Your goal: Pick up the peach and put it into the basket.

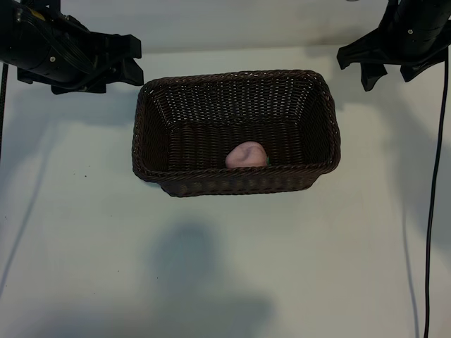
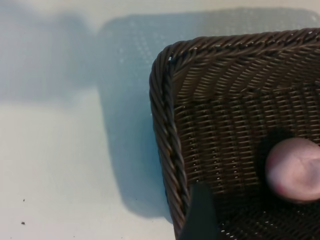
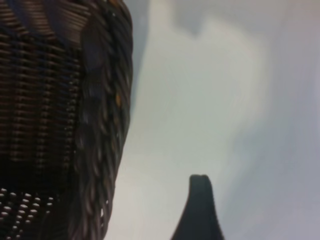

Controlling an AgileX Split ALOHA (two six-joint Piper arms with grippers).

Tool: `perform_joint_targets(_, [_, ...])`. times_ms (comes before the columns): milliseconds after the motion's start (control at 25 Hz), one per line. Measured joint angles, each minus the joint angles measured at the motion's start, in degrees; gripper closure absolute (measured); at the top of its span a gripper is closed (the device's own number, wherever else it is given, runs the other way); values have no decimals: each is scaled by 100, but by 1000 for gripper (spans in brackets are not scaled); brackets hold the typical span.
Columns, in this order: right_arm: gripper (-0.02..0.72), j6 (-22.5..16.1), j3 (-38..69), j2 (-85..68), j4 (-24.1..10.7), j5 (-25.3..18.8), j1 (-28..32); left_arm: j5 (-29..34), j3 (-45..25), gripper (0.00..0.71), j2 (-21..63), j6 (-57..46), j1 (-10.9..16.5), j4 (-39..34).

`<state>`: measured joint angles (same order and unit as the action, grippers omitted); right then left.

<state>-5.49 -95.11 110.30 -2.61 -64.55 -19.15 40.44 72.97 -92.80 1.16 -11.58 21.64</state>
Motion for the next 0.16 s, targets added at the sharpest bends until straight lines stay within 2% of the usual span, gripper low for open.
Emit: perform_joint_targets(160, [148, 0, 0, 0, 0, -7, 0, 0, 0, 161, 0, 0, 0, 0])
